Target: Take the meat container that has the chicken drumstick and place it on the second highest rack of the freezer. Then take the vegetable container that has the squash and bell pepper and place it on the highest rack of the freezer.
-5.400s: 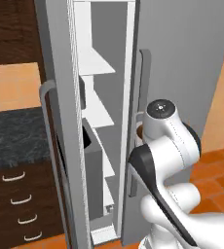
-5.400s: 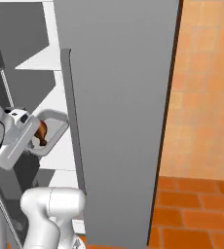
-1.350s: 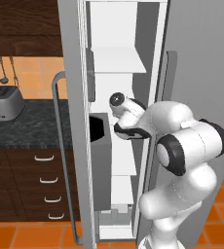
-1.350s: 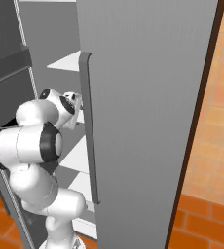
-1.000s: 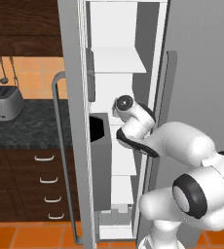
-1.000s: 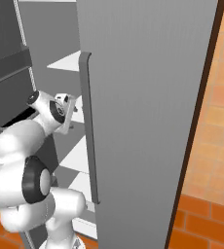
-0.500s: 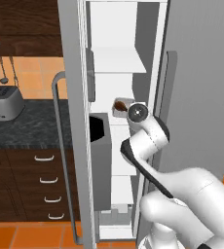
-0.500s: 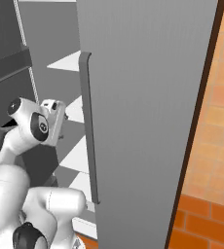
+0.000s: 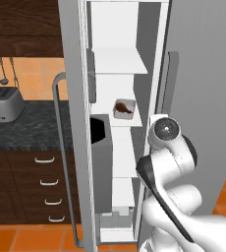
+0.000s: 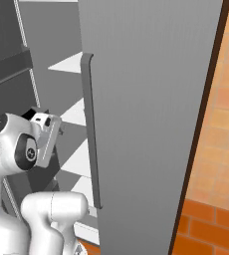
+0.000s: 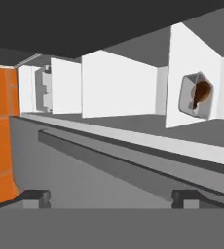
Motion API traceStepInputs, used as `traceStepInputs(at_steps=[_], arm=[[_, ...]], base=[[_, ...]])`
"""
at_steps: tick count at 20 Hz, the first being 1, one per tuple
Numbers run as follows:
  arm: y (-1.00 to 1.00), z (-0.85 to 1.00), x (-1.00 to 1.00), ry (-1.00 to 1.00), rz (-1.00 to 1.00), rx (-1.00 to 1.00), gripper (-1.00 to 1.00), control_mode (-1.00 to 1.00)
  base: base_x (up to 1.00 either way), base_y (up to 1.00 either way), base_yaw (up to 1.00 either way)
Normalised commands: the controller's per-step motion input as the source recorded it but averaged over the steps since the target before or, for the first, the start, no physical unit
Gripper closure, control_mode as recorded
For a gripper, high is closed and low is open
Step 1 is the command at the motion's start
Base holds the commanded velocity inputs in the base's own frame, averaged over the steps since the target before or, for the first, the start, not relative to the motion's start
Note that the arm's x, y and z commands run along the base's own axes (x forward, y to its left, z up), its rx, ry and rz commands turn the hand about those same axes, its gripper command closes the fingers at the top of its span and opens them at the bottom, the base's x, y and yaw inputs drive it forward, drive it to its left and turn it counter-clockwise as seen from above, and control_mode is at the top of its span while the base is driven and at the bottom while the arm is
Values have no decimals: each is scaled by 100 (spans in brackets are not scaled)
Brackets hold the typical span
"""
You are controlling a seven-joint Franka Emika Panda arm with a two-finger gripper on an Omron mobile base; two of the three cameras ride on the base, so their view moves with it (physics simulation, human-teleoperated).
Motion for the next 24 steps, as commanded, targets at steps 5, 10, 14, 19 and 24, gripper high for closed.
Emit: traceStepInputs(at_steps=[5, 10, 14, 19, 24], arm=[[0, -31, -29, 3, 0, 1, -100, -100], [0, -11, -15, 0, 0, 0, -100, 100], [0, 0, 0, 0, 0, 0, -100, 100], [0, 0, 0, 0, 0, 0, -100, 100], [0, 0, 0, 0, 0, 0, -100, 100]], base=[[0, 0, 0], [-80, -25, 14], [-74, -82, 39], [-26, -51, 56], [-40, -4, 68]])
